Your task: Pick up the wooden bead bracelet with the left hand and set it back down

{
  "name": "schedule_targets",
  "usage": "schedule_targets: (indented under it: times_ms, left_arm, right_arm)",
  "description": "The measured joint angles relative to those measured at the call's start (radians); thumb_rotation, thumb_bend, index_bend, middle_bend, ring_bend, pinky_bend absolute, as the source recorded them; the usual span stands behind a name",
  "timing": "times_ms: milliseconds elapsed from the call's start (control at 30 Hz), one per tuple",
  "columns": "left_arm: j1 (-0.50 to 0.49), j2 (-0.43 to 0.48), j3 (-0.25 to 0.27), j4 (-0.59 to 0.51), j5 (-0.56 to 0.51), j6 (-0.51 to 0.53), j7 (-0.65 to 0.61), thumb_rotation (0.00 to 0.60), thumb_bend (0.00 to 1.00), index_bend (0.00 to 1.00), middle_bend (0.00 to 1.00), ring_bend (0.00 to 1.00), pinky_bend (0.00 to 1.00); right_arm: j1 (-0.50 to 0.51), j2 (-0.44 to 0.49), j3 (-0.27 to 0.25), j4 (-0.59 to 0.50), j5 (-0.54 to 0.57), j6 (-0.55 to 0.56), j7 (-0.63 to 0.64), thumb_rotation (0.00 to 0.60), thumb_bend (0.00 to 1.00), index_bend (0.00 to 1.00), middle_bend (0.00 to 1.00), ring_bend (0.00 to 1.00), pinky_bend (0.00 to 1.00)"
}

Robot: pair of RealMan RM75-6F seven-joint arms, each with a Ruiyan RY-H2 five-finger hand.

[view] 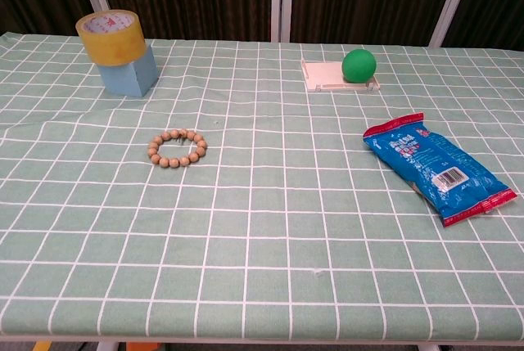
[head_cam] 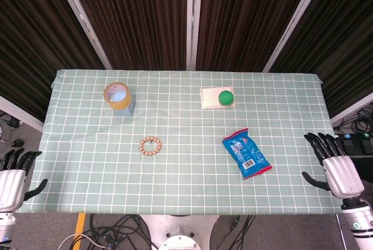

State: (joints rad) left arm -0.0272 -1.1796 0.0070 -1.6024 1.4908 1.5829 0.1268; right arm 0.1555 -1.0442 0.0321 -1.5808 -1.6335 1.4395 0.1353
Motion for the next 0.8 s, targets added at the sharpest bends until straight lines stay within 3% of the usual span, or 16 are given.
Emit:
schedule_targets:
  times_ms: [433,633,800]
  left_arm:
    - [-0.025,0.001,-0.023,-0.008,0.046,-0.007,-0.02,0.6,0.21,0.22,0.25,0.1,0.11]
    - [-0.137,0.012,-0.052,-0.013,0.134,-0.085,-0.052,0.6,0.21,0.3,0.33,0.18,0.12]
    - [-0.284,-0.003,-0.069,0.001,0.219,-0.233,-0.061,0.6,0.22,0.31,0.35,0.2,0.12]
  right_arm:
    - [-0.026,0.023,0.004,-0.01,-0.003,0.069,-0.002,0.6,0.13,0.0,0.07,0.0,0.0]
    - [-0.031,0.044,0.021,-0.021,-0.014,0.109,-0.014,0.6,0.13,0.0,0.07,0.0,0.0]
    - [-0.034,0.051,0.023,-0.034,-0.017,0.117,-0.024,0.6,0.13,0.0,0.07,0.0,0.0]
